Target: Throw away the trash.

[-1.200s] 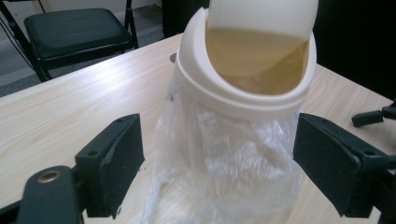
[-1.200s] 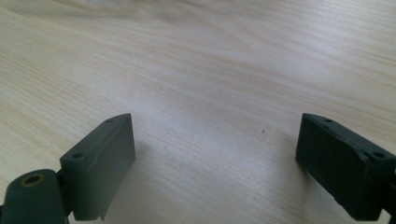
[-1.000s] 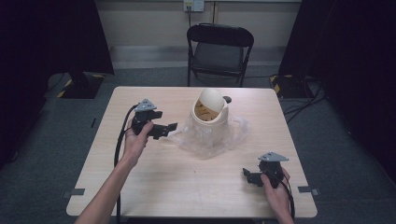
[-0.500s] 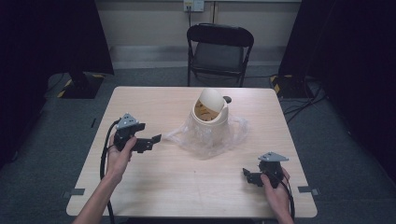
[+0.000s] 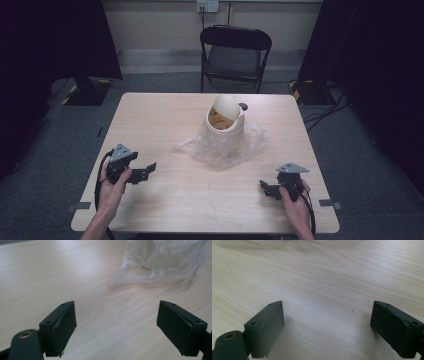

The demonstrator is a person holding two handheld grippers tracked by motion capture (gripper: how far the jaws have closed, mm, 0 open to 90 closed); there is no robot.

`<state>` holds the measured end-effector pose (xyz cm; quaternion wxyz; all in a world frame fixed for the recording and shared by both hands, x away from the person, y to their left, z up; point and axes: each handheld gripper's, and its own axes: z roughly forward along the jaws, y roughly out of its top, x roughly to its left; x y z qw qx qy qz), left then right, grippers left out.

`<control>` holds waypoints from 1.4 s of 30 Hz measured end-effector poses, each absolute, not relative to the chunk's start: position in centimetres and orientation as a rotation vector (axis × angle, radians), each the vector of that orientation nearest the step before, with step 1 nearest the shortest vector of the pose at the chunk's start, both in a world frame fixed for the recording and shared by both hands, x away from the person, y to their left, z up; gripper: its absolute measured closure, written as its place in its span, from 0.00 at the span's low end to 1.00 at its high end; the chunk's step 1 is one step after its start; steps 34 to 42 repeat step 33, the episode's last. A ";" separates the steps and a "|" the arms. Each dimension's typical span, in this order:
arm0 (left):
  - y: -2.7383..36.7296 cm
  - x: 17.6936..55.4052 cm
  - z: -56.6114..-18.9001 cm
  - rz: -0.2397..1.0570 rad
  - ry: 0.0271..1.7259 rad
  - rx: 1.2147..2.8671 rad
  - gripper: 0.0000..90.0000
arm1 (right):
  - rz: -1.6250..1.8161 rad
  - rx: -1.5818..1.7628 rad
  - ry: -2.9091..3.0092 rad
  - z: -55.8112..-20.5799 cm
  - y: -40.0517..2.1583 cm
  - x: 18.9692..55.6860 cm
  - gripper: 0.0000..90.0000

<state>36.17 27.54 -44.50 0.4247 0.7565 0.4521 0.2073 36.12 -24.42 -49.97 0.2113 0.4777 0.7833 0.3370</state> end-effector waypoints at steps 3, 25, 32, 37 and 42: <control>28.8 35.7 -45.8 0.519 1.182 1.899 0.18 | 0.936 1.327 2.176 -50.0 -24.4 36.1 0.12; 31.2 34.9 -50.1 0.607 1.298 1.995 0.17 | 0.936 1.327 2.176 -50.0 -24.4 36.1 0.12; 31.4 35.2 -50.2 0.577 1.341 1.982 0.12 | 0.936 1.327 2.176 -50.0 -24.4 36.1 0.12; 31.4 35.2 -50.2 0.578 1.339 1.985 0.12 | 0.937 1.327 2.176 -50.0 -24.4 36.1 0.12; 31.4 35.2 -50.2 0.578 1.339 1.985 0.12 | 0.937 1.327 2.176 -50.0 -24.4 36.1 0.12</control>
